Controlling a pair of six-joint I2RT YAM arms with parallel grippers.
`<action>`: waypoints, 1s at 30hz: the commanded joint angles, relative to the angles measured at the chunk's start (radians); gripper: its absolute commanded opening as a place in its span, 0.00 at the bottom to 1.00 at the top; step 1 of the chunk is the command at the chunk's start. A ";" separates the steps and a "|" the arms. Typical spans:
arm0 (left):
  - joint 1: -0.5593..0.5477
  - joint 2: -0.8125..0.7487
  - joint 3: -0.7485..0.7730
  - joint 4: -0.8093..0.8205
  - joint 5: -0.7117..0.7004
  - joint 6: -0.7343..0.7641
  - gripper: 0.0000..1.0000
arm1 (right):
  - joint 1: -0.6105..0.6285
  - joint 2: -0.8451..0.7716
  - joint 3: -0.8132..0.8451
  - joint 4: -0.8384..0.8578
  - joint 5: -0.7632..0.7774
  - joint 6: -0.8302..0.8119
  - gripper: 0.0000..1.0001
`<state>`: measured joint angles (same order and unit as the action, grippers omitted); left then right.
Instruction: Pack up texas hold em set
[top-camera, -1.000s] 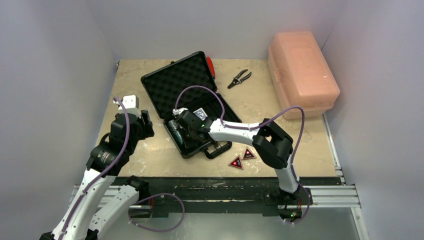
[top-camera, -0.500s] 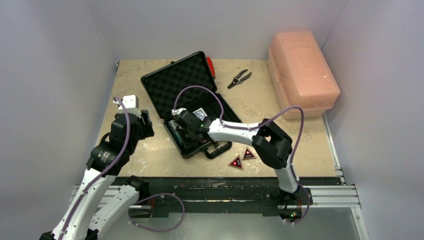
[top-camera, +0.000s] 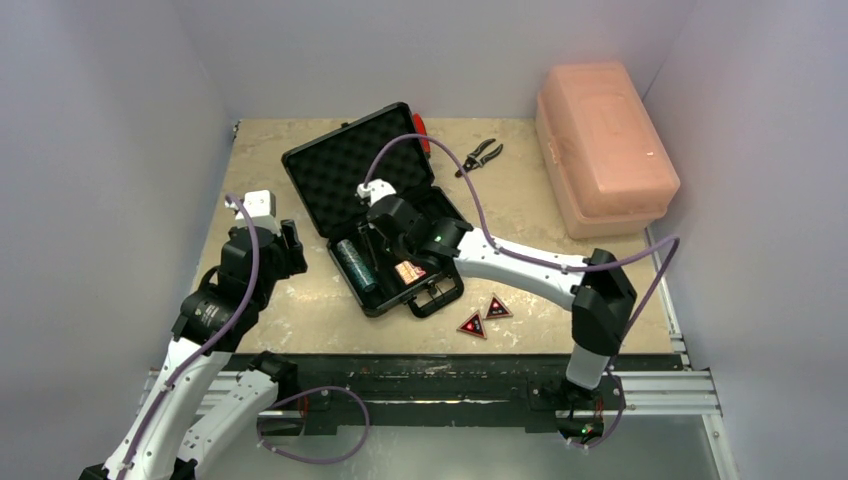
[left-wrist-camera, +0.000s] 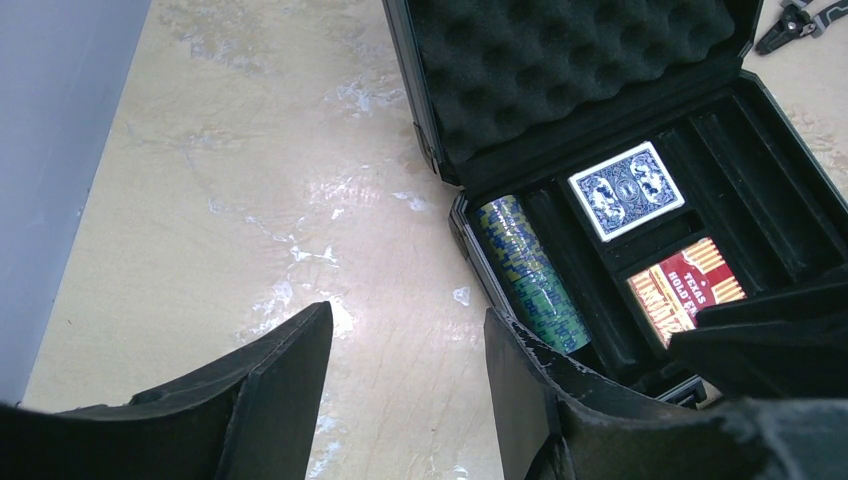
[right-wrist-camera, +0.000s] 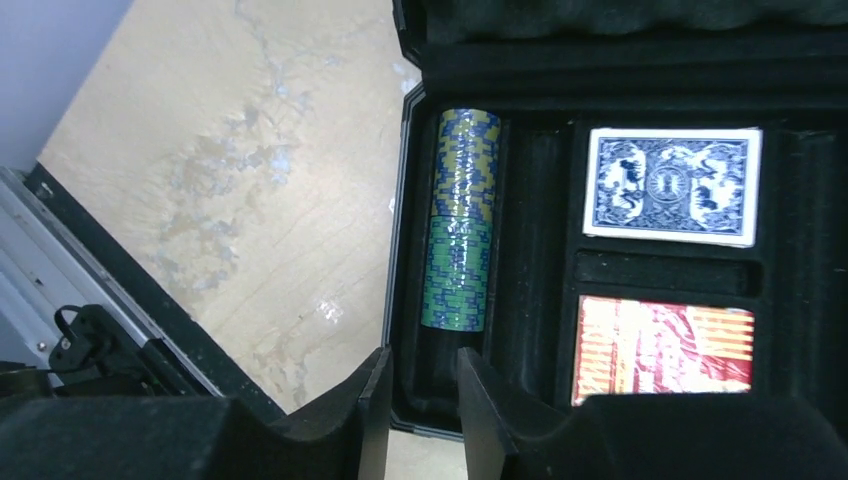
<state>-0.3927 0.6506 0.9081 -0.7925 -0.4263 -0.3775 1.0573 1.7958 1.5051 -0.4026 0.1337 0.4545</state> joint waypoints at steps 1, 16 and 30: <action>0.010 -0.001 0.023 0.037 0.003 0.014 0.56 | -0.005 -0.092 -0.049 -0.041 0.088 -0.001 0.37; 0.009 -0.020 0.019 0.041 0.006 0.006 0.55 | -0.005 -0.346 -0.233 -0.116 0.226 0.052 0.53; 0.009 -0.033 0.017 0.042 0.036 0.020 0.56 | -0.006 -0.528 -0.390 -0.195 0.359 0.150 0.75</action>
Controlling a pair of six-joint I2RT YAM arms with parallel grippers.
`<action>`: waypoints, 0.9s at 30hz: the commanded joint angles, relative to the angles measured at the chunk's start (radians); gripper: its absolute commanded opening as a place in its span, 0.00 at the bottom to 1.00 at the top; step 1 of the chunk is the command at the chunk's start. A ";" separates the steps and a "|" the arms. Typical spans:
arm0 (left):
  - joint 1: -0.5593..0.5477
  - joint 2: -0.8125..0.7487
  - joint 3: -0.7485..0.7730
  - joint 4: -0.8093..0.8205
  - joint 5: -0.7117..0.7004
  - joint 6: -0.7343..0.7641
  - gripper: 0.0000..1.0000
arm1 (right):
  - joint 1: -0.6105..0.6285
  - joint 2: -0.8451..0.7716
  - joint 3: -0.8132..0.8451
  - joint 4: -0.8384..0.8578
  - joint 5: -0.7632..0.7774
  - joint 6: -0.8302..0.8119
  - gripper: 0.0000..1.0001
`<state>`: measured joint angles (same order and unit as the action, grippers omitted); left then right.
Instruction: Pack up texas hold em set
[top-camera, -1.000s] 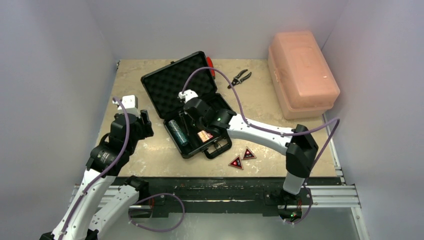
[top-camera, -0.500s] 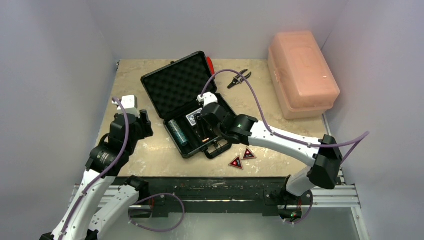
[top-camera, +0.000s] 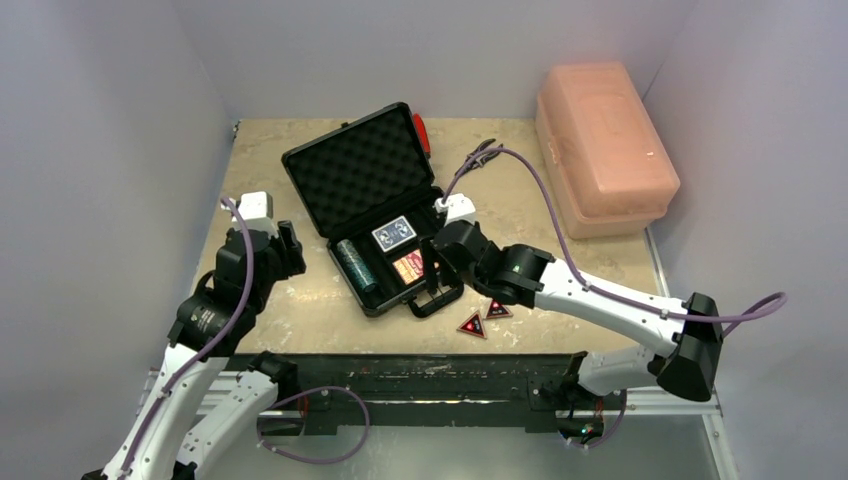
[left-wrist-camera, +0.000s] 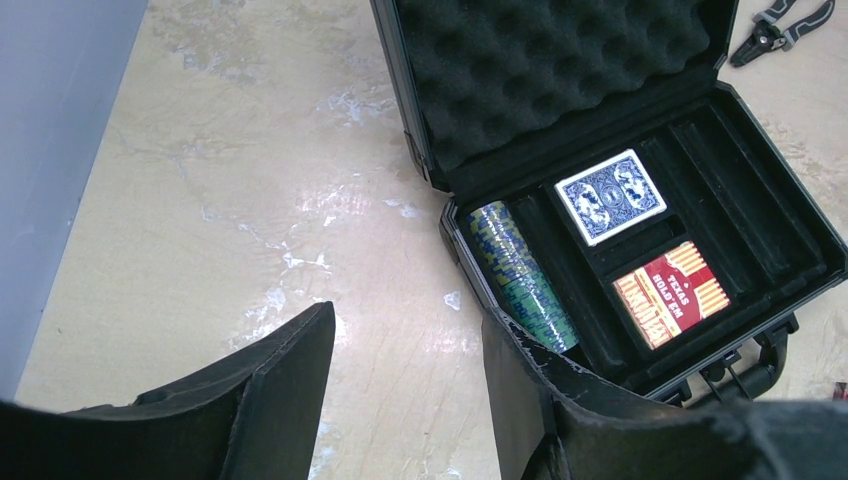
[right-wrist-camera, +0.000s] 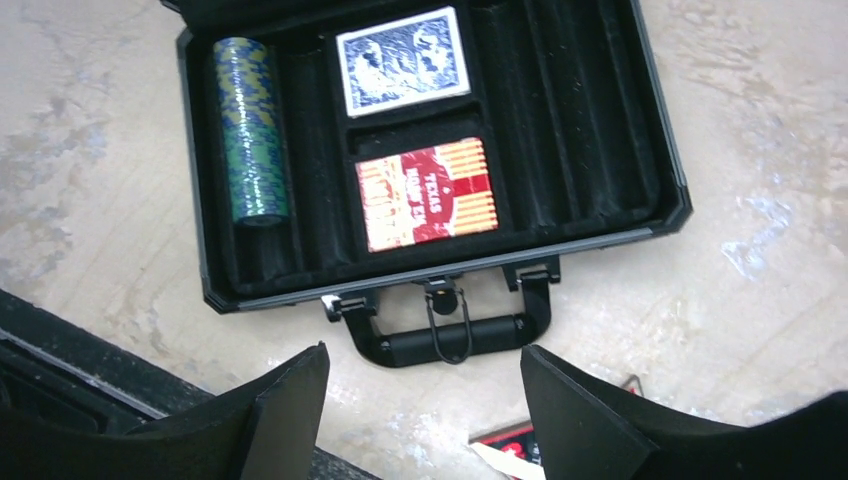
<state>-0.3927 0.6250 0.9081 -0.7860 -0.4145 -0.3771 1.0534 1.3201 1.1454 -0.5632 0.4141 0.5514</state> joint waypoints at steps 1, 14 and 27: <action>0.009 -0.007 0.017 0.036 0.027 0.021 0.56 | -0.003 -0.060 -0.038 -0.044 0.090 0.062 0.77; 0.010 0.016 0.026 0.014 -0.006 0.011 0.56 | -0.043 -0.147 -0.151 -0.142 0.169 0.202 0.99; 0.009 0.015 0.029 0.007 -0.016 0.008 0.56 | -0.171 -0.159 -0.291 -0.170 0.071 0.303 0.99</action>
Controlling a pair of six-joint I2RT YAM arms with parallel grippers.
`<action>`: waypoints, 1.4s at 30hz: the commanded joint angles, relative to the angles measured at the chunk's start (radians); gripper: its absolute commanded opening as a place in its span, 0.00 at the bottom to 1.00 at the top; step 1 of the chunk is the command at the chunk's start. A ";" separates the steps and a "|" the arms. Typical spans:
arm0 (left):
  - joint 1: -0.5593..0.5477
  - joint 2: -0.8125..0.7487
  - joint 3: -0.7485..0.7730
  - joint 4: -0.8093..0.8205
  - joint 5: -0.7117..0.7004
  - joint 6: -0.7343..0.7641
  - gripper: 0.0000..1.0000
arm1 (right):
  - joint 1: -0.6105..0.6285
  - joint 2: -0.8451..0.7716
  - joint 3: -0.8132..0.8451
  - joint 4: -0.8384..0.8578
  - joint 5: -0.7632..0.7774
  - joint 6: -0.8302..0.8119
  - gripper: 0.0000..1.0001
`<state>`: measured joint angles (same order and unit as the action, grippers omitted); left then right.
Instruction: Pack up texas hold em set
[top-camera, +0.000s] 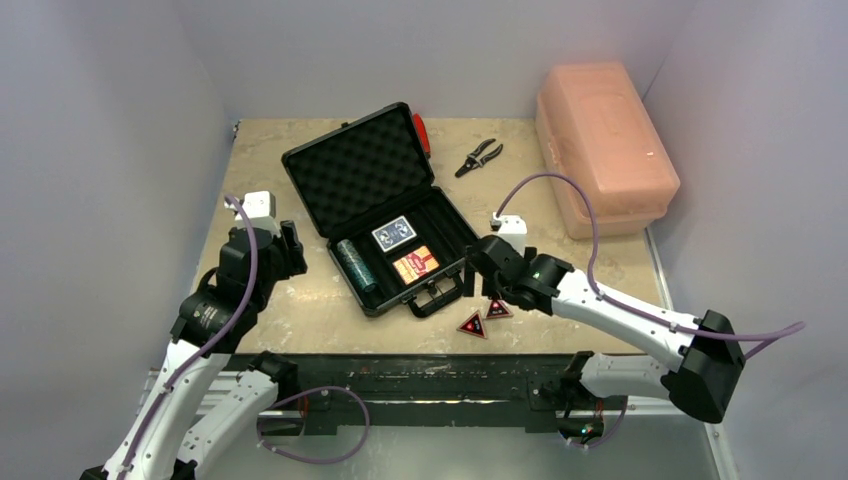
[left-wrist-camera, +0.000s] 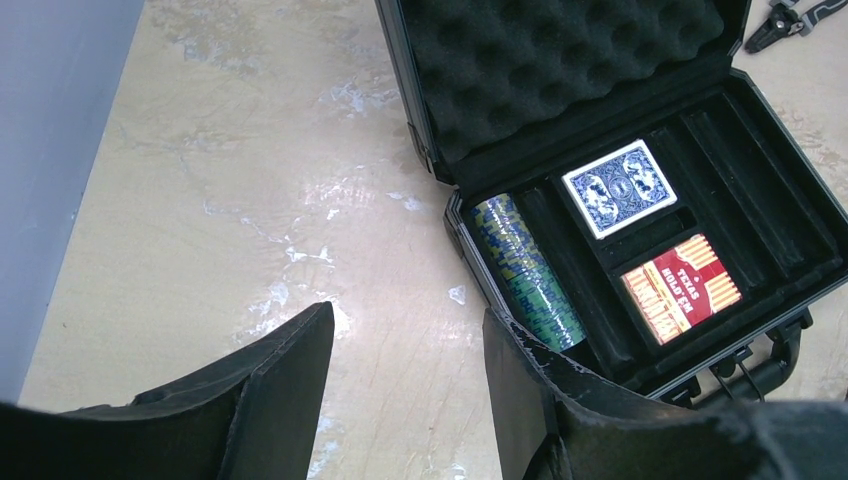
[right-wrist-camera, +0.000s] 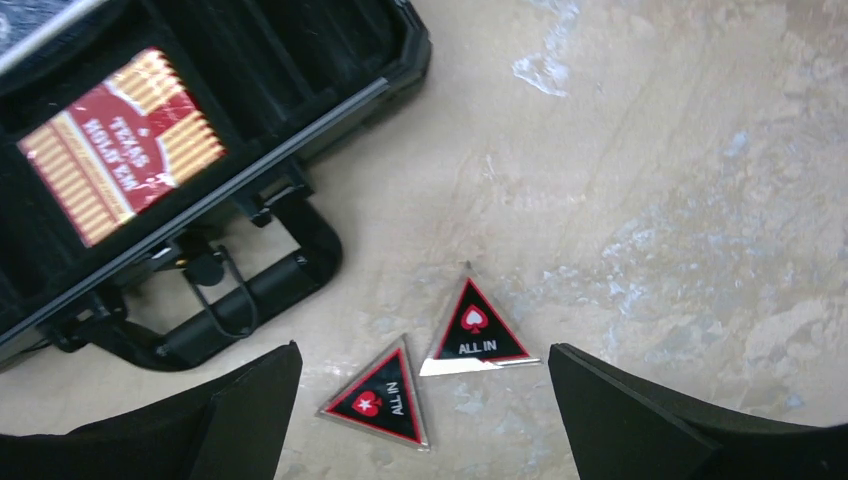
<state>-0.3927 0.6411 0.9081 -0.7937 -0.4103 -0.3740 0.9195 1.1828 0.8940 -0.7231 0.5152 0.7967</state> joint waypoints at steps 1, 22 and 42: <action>0.009 -0.001 0.030 0.014 -0.022 0.006 0.56 | -0.048 -0.020 -0.051 -0.013 -0.035 0.066 0.99; 0.009 0.003 0.034 -0.003 -0.051 0.000 0.56 | -0.116 0.141 -0.194 -0.004 -0.119 0.332 0.90; 0.009 -0.001 0.035 -0.004 -0.049 -0.003 0.56 | -0.161 0.178 -0.155 0.041 -0.121 0.311 0.86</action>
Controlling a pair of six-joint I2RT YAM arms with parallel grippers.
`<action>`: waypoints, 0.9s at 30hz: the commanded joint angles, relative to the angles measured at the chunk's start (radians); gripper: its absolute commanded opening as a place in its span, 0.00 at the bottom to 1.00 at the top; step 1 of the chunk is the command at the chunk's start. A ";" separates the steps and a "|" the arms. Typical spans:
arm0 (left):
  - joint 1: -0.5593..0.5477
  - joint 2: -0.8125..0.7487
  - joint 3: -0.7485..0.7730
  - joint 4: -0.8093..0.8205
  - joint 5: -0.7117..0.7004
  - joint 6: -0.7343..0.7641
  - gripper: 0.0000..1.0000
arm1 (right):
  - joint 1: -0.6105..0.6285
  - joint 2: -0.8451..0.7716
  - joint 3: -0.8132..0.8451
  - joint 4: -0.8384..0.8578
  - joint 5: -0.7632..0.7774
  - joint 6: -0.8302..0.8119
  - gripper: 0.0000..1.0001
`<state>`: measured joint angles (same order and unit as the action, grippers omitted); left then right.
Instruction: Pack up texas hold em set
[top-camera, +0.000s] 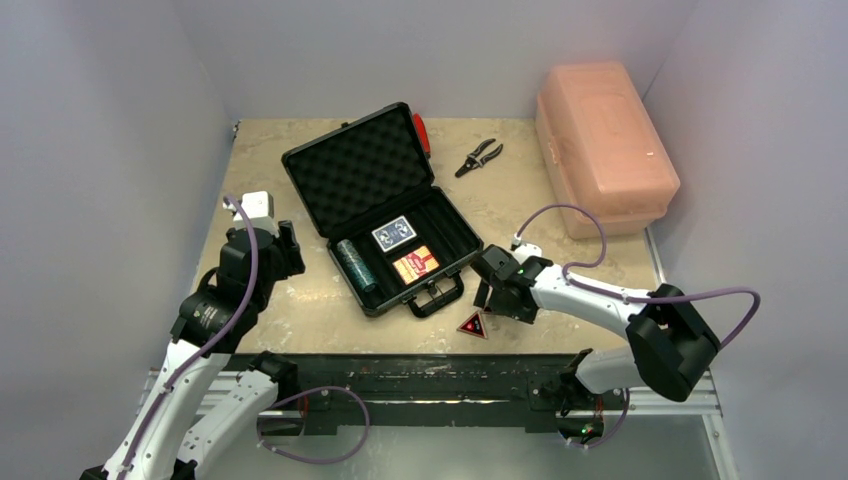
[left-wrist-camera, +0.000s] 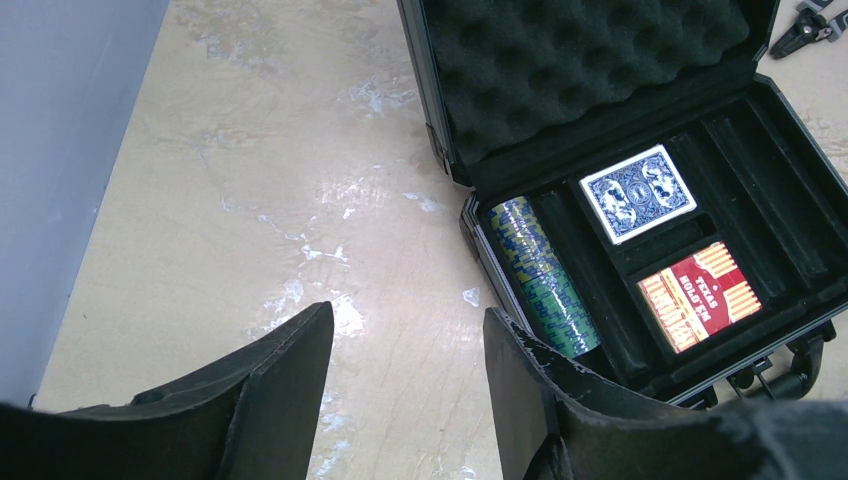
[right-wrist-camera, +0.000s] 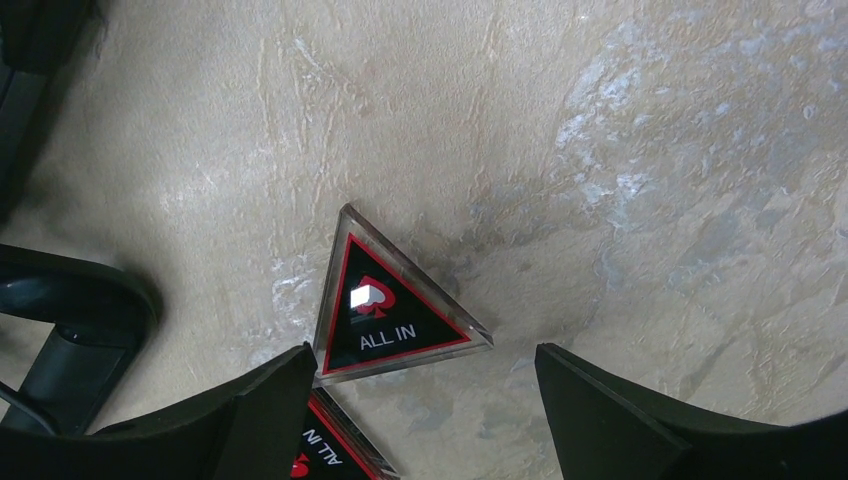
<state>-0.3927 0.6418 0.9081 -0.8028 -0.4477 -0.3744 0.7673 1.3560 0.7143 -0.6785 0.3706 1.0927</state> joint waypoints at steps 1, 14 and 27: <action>0.009 -0.002 0.035 0.006 -0.012 -0.002 0.56 | -0.011 0.005 0.027 -0.007 0.027 0.016 0.87; 0.009 -0.006 0.035 0.004 -0.012 -0.001 0.56 | -0.030 -0.031 0.027 0.030 -0.004 0.012 0.96; 0.009 -0.011 0.035 0.004 -0.013 -0.002 0.56 | -0.032 -0.064 0.048 -0.035 0.007 0.104 0.99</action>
<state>-0.3927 0.6403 0.9081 -0.8036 -0.4484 -0.3744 0.7429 1.2720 0.7200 -0.6662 0.3649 1.1267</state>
